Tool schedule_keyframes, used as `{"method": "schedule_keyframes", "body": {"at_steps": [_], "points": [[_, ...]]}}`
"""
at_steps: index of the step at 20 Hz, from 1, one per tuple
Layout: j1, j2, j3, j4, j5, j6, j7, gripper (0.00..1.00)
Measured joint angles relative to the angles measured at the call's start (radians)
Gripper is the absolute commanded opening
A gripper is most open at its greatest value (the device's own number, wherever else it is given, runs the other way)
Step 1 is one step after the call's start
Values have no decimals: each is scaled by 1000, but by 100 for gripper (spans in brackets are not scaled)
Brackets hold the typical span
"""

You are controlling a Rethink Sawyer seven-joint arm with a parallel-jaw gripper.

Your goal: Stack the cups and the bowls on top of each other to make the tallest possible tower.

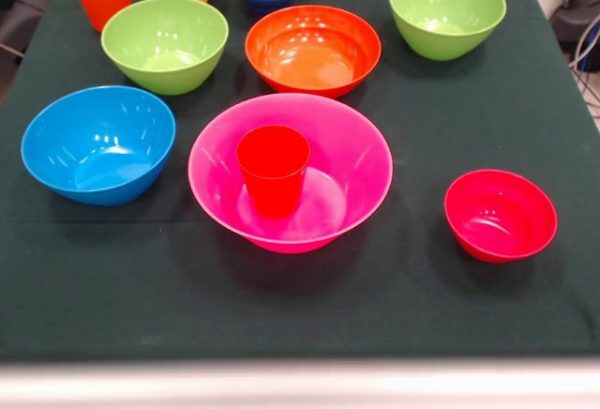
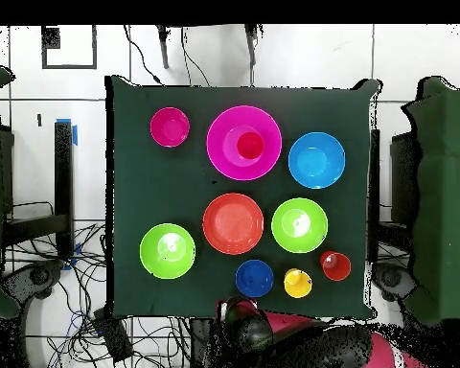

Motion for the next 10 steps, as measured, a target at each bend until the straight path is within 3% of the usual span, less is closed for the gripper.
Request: {"method": "schedule_keyframes", "body": {"at_steps": [10], "points": [[-6, 2, 5, -1, 0, 0, 0, 100]]}}
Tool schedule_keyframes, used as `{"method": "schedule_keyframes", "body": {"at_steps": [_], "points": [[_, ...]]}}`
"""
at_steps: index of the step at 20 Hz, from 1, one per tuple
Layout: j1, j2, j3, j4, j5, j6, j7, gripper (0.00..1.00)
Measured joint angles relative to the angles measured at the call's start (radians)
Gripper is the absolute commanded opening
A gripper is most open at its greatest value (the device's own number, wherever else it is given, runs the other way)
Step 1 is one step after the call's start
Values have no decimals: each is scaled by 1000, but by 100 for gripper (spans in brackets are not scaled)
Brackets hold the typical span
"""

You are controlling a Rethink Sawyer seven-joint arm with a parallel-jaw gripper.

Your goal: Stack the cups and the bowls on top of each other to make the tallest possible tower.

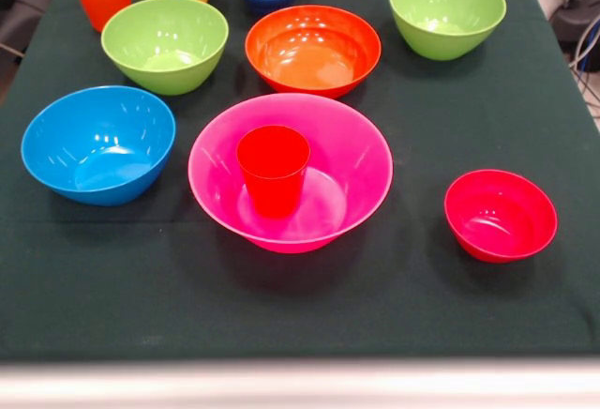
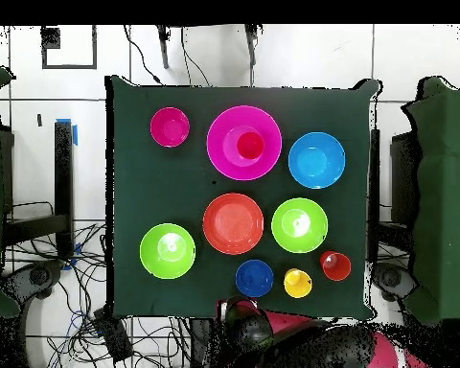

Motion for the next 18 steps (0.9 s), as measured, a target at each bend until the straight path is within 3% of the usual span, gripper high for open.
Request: {"method": "schedule_keyframes", "body": {"at_steps": [18], "points": [[-25, 36, 29, -35, -4, 0, 0, 100]]}}
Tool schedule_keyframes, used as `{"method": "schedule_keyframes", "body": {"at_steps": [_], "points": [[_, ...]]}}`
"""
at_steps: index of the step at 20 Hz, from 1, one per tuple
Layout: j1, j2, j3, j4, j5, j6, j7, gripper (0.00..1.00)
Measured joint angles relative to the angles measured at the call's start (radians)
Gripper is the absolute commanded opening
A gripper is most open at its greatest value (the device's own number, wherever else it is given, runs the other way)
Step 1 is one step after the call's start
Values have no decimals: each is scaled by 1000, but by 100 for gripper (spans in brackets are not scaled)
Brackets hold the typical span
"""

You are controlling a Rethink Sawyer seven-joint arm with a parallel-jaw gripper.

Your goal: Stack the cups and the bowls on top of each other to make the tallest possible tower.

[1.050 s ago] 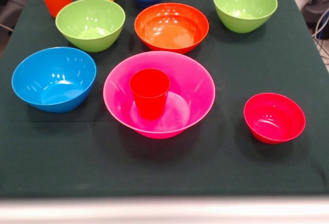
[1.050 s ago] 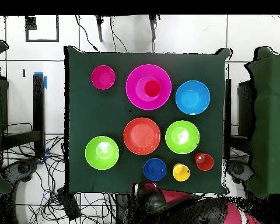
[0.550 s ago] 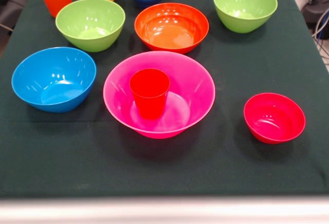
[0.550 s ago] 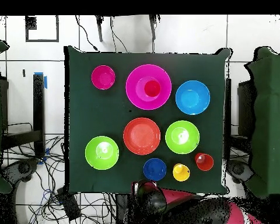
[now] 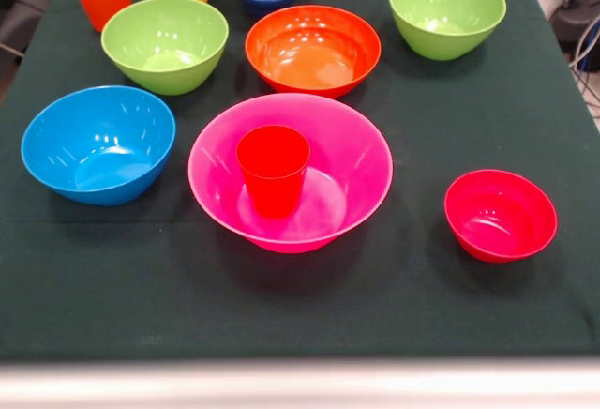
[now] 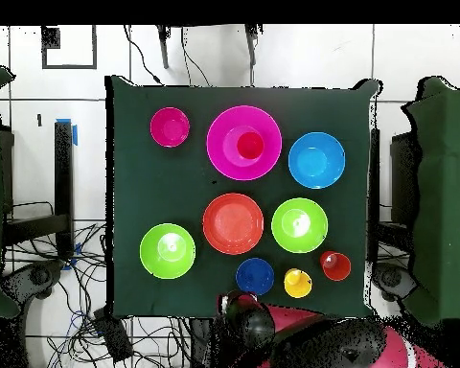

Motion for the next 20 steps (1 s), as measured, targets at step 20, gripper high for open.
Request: {"method": "schedule_keyframes", "body": {"at_steps": [20], "points": [[-5, 78, 13, -35, -37, 0, 0, 100]]}}
